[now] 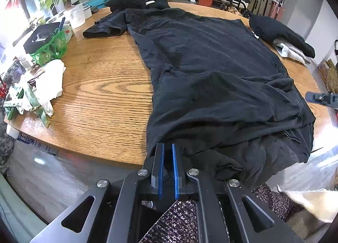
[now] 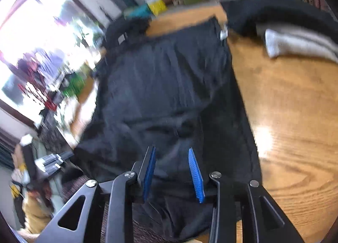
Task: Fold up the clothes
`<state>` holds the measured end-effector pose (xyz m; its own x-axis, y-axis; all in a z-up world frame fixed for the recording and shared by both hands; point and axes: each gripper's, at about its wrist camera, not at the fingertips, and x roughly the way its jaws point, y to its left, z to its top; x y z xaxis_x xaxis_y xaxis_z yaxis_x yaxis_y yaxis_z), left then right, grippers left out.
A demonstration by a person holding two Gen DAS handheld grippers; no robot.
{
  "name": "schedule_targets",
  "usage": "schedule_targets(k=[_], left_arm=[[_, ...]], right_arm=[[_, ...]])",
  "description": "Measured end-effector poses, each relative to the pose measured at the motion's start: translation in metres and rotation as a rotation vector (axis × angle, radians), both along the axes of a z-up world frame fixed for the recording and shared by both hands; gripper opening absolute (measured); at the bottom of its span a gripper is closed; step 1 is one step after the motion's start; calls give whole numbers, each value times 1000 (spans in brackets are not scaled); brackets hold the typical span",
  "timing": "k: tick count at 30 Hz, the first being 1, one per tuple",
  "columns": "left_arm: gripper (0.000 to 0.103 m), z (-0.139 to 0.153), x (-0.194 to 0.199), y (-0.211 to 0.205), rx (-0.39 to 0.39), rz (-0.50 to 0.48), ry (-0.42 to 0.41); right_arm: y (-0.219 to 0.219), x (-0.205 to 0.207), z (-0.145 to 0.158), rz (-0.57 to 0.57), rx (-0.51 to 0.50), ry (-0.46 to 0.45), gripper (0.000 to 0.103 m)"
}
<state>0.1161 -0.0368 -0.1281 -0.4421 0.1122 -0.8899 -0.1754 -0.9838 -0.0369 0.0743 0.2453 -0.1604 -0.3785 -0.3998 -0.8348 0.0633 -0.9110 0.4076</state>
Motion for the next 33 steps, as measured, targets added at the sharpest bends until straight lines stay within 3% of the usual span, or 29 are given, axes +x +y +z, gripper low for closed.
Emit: schedule_targets(k=[3,9,13,21,23,24,25,33], left_arm=[[10,-2,-1,-3,13,9,-7],[13,-3,-2,-6,27,23,-15],[14,-1,-1,-4,23,7,-11],[24,1,0,-3,36,0,-9],[26,-1,0,-4,40,1,-13],[26,-2,0,-4,41,1,-17],[27,-3,0,-4,42,2,-22],[29,-6,0,-1,33,-5,-39]], right_arm=[[-6,2,-8,26,-8,-7,40],[-19,8,-21,82,-30,-8,34],[-24,9,-26,108,-78,-7,10],[4,3,13,33,-127,101,6],[11,3,21,20,-88,120,15],[13,3,18,26,-76,103,33],[13,4,13,37,-71,81,39],[11,13,-27,52,-69,-13,41]])
